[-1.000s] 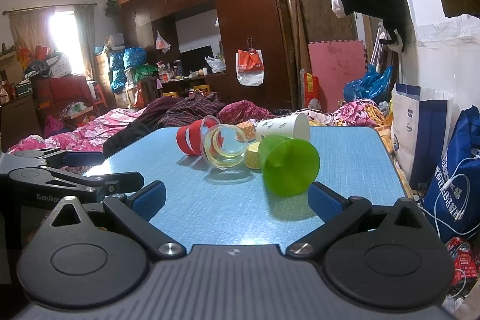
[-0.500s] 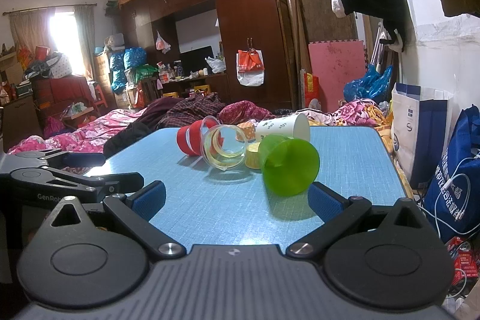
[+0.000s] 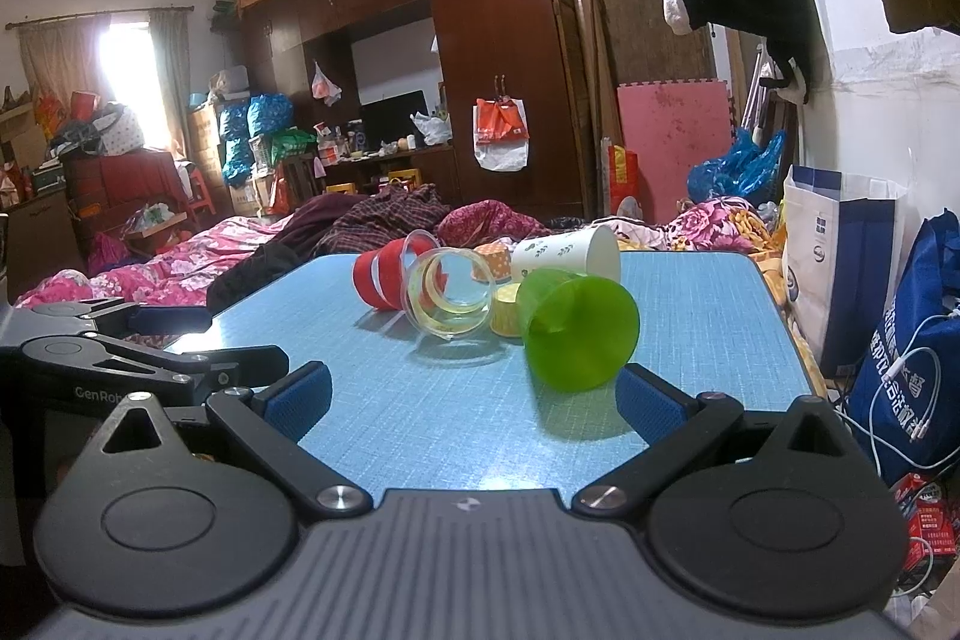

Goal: Flip cup upright

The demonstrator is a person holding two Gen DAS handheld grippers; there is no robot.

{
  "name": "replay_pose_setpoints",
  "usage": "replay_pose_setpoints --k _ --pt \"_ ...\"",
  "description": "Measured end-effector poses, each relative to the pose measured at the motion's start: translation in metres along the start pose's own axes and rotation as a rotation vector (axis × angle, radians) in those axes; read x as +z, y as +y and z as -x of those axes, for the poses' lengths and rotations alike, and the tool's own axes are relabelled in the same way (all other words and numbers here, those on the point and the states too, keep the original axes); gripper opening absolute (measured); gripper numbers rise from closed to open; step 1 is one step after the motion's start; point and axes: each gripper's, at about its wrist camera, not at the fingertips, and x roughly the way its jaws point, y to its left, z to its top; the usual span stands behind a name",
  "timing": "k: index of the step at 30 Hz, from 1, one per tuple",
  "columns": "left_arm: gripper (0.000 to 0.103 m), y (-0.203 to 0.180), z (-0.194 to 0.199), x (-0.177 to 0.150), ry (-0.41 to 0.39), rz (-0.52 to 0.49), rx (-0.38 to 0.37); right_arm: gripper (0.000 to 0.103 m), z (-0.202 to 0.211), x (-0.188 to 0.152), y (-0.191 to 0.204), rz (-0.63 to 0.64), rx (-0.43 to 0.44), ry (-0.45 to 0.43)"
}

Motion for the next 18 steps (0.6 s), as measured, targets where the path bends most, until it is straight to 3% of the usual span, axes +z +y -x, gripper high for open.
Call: replay_pose_setpoints --k 18 --pt "0.103 -0.0022 -0.0005 -0.0014 0.006 -0.006 -0.006 0.102 -0.0006 -0.0008 -0.0007 0.001 0.001 0.000"
